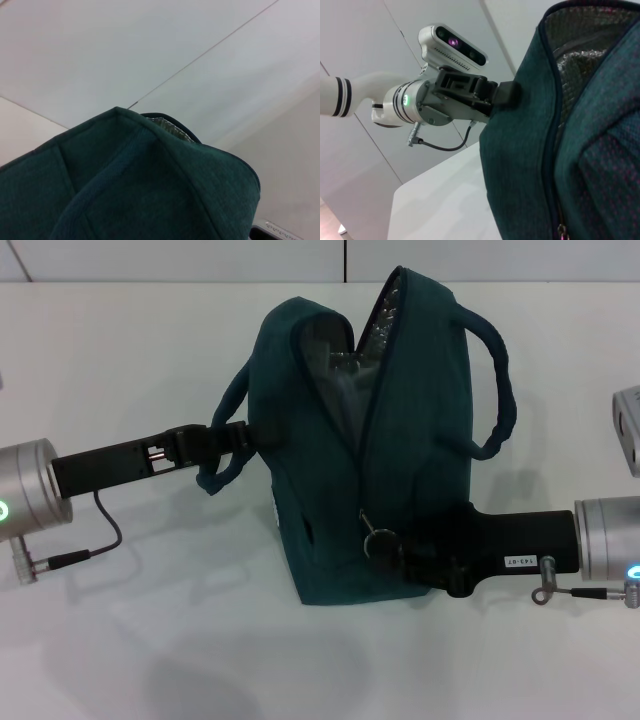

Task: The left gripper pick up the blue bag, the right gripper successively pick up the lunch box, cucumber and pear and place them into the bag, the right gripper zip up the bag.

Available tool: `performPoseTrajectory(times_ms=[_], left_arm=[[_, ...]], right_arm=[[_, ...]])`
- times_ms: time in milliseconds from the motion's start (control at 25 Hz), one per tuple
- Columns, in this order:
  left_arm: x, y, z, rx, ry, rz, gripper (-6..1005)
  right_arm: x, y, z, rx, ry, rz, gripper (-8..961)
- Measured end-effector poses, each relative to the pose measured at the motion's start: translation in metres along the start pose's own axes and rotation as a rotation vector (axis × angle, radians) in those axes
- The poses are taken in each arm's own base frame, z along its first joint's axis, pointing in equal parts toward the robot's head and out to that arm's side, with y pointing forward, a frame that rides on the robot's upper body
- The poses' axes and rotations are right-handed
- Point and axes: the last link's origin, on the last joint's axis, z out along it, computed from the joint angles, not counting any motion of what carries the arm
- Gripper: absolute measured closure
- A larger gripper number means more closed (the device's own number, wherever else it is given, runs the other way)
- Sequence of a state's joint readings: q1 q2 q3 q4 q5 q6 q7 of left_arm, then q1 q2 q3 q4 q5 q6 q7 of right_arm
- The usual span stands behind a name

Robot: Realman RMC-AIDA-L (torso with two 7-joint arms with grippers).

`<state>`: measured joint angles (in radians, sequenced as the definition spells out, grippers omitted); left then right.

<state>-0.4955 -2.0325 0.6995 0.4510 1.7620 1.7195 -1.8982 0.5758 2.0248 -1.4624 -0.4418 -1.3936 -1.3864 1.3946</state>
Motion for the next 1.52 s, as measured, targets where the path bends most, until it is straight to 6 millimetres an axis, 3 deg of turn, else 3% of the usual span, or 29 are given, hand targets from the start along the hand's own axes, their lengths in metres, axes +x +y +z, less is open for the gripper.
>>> performPoseTrajectory(times_ms=[280, 920, 1520], left_arm=[[0.0, 0.0, 0.0, 0.0, 0.002, 0.001, 855], [0.001, -0.001, -0.004, 0.006, 0.018, -0.002, 843], [0.002, -0.001, -0.005, 0.009, 0.018, -0.003, 831]], right_arm=[[-0.001, -0.003, 0.002, 0.016, 0.008, -0.002, 726], [0.0, -0.004, 0.001, 0.028, 0.009, -0.002, 939], [-0.004, -0.001, -0.015, 0.005, -0.04, 0.004, 937]])
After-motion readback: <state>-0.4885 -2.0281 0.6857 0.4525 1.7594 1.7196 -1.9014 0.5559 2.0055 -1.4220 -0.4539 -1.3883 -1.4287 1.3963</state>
